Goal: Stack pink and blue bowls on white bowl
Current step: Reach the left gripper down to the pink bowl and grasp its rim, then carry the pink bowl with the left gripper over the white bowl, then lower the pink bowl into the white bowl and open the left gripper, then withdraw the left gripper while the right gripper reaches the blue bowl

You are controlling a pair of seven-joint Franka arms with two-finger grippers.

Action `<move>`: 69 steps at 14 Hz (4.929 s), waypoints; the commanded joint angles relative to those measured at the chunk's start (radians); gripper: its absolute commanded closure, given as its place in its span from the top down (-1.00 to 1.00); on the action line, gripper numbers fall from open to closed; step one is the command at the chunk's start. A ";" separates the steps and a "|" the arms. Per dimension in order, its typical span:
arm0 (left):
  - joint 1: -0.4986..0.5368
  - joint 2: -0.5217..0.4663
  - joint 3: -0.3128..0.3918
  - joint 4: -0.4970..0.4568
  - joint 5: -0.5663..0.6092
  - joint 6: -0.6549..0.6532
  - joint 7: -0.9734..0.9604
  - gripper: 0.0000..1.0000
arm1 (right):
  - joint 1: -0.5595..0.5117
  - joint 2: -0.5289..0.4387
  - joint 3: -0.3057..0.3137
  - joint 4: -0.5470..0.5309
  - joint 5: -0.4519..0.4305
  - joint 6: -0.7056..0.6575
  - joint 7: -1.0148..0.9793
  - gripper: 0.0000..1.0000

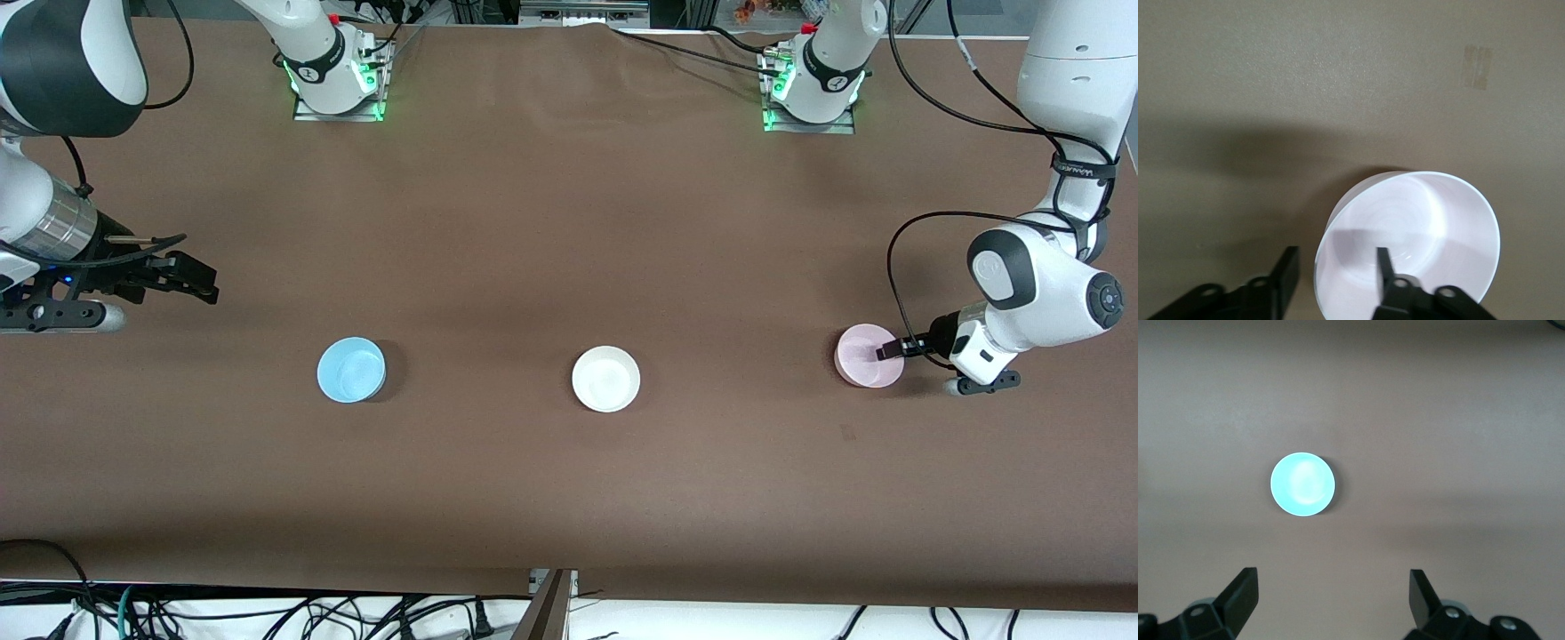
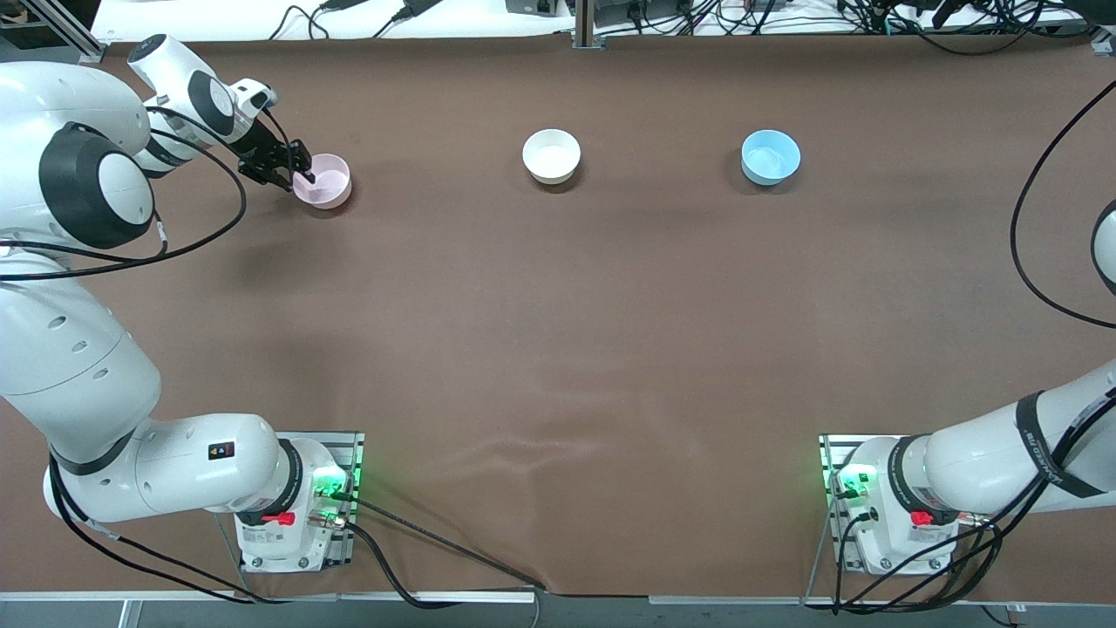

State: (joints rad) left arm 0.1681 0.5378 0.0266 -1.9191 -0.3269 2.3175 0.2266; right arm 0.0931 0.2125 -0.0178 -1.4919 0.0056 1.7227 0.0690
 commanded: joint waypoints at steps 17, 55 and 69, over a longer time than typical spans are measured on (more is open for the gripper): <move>-0.353 0.057 -0.040 0.371 -0.089 -0.196 -0.393 -1.00 | -0.019 -0.001 -0.002 0.004 -0.016 -0.066 -0.003 0.99; -0.479 0.295 -0.235 0.505 0.135 0.005 -0.760 -1.00 | -0.027 0.074 -0.056 0.025 0.021 0.005 -0.114 1.00; -0.294 0.003 -0.126 0.494 0.140 -0.430 -0.770 1.00 | -0.015 0.211 -0.051 0.019 0.030 0.138 -0.109 1.00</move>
State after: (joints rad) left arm -0.1941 0.6347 -0.1181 -1.3886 -0.2158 1.9857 -0.5409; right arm 0.0745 0.3551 -0.0721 -1.4792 0.0221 1.8054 -0.0365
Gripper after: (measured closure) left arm 0.031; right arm 0.004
